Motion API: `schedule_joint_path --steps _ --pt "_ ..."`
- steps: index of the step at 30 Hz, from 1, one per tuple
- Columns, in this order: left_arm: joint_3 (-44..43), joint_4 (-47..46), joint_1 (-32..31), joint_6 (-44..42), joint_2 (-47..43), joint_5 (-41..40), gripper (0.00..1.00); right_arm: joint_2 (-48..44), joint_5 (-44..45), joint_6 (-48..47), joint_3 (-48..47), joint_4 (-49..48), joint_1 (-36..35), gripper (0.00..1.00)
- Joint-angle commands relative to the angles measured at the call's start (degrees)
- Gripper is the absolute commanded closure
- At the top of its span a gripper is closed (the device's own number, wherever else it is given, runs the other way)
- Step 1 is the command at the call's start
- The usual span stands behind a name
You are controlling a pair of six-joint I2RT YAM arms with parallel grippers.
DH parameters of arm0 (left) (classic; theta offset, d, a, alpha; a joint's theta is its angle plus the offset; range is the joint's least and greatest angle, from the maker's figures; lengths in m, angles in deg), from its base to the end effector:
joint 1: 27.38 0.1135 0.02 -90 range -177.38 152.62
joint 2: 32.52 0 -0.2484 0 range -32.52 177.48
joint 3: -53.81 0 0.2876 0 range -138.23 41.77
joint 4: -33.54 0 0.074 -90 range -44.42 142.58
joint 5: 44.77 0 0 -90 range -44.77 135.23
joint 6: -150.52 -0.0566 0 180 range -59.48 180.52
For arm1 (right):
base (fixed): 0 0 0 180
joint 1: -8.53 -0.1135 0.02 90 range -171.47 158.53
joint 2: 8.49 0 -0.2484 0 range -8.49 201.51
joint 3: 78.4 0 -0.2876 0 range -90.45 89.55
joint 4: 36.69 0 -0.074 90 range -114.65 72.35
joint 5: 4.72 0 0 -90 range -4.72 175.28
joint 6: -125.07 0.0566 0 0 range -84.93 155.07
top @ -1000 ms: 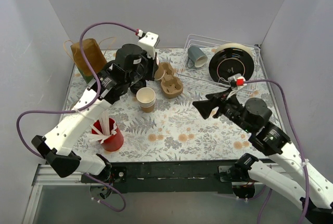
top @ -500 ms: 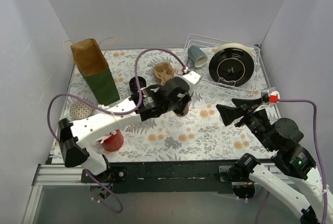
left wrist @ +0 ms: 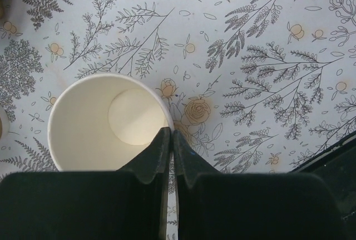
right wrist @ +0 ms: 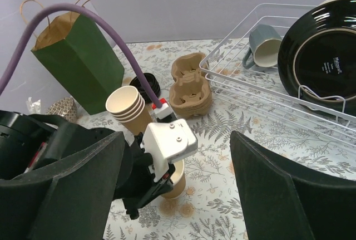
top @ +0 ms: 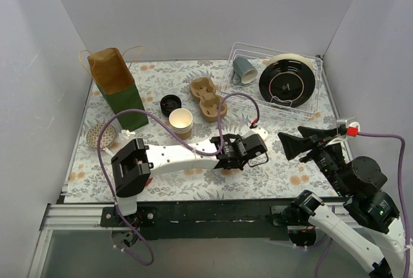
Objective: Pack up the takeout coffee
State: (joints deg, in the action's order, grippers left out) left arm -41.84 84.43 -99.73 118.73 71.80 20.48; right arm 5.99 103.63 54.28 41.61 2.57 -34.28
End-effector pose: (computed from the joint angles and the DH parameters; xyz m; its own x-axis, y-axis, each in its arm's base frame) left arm 0.1527 -0.4019 0.2027 -0.8186 0.0270 -0.5737 0.1998 0.9499 -0.2405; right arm 0.0913 0.0603 0.3947 -0.0613 0.3689 -0.9274 -0.4186 0.8340 0.3594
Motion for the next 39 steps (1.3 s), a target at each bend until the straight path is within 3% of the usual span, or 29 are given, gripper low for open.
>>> schedule_joint_path --steps 1,6,12,14,18,20,26,30,39 --pt "-1.6 -0.5 -1.1 2.2 -0.3 -3.3 0.97 -1.0 1.6 -0.3 -1.2 -0.6 0.1 0.16" --pt "0.8 -1.8 -1.4 3.2 -1.7 -2.2 0.7 -0.9 1.0 -0.3 -0.7 -0.7 0.1 0.15" --pt "1.7 -2.5 -1.4 3.9 -7.4 -2.8 0.55 0.0 -0.2 0.0 -0.6 -1.2 0.1 0.15" --pt "1.0 -1.7 -1.4 3.4 -9.4 -3.9 0.46 0.4 -0.8 0.3 -0.3 -1.2 0.2 0.15" --pt "-1.3 0.3 -1.4 1.5 -11.3 -10.3 0.4 1.4 -2.4 1.1 1.1 -1.3 0.1 0.15" --pt "-3.3 1.9 -1.3 0.1 -11.6 -15.9 0.31 1.3 -3.0 1.5 2.1 -1.6 0.1 0.15" --pt "-11.6 7.2 5.7 -2.2 -11.4 -23.0 0.27 2.0 -5.6 2.0 3.4 -2.8 0.1 0.15" --pt "-13.5 8.7 20.4 -2.2 -12.1 -20.5 0.29 3.8 -7.5 2.0 3.3 -2.6 0.1 0.15" --pt "-13.2 4.7 40.5 -6.3 -7.8 -15.5 0.37 6.8 -9.6 2.2 2.7 -3.1 0.1 0.16"
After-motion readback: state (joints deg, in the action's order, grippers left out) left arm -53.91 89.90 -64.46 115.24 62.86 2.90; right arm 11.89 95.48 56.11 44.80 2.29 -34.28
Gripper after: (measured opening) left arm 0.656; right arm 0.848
